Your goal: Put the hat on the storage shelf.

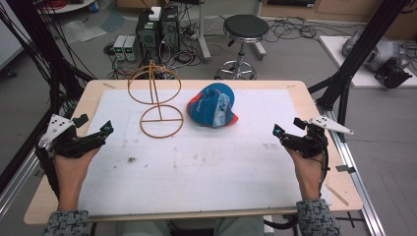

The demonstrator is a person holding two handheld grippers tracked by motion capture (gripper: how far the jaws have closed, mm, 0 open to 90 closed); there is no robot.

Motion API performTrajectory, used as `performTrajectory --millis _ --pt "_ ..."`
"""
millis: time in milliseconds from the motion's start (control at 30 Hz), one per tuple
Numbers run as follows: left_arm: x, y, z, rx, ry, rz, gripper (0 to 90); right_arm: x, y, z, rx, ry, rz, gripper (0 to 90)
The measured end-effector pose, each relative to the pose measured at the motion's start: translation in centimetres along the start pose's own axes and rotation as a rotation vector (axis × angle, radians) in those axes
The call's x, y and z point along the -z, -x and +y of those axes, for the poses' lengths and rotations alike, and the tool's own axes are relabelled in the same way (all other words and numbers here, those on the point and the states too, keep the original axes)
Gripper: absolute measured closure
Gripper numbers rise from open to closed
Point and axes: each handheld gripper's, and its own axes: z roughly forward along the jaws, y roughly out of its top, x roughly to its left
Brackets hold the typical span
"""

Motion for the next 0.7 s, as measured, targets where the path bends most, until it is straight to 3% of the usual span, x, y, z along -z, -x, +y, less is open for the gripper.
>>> performTrajectory --millis 700 --pt "0.6 -0.1 0.6 -0.011 0.012 0.009 13.5 -0.4 -1.0 0.5 0.018 0.007 0.039 13.6"
